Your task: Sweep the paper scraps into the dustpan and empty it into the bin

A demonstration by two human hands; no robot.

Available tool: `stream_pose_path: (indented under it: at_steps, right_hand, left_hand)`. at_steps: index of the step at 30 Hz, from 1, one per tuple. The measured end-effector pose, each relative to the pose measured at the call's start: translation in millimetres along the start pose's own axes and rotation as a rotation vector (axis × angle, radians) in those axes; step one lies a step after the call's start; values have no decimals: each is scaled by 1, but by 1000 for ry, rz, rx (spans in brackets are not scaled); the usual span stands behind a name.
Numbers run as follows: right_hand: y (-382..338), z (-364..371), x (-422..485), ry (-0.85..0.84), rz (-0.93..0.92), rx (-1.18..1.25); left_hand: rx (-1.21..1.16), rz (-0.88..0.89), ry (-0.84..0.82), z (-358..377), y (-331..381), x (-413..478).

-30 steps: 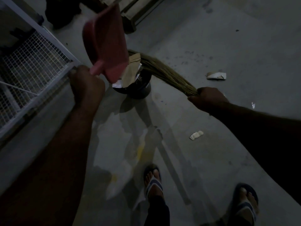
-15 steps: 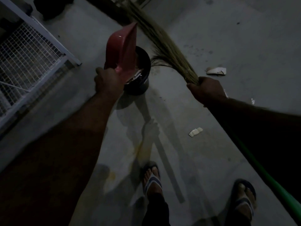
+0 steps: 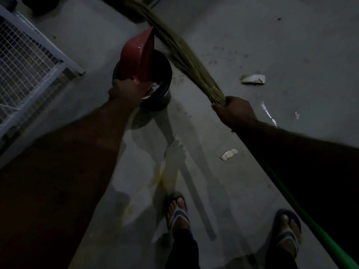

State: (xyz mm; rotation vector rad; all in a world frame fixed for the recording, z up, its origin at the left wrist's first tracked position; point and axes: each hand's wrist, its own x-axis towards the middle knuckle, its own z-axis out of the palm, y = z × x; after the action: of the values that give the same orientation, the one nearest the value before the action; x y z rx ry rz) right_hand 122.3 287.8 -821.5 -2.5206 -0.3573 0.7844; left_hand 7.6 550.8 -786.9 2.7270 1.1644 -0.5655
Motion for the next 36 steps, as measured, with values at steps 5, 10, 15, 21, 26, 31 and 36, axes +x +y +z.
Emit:
stream_pose_path:
  at_steps: [5, 10, 15, 21, 26, 31, 36]
  right_hand:
    - [8, -6, -5, 24, -27, 9]
    - [17, -16, -8, 43, -70, 47]
    - [29, -26, -15, 20, -72, 57]
    - [58, -37, -27, 36, -43, 58]
    - [108, -62, -21, 68, 49, 95]
    - [172, -97, -4, 79, 188, 36]
    - [225, -116, 20, 7, 316, -7]
  left_hand:
    - [-132, 11, 188, -25, -15, -12]
    - [-145, -37, 367, -46, -11, -52]
    - [-217, -139, 428, -50, 0, -71]
    - [-540, -301, 464, -19, 33, -103]
    - [-702, -175, 512, 34, 66, -168]
    - [-654, -72, 370, 116, 74, -233]
    - [-727, -221, 38, 212, 85, -285]
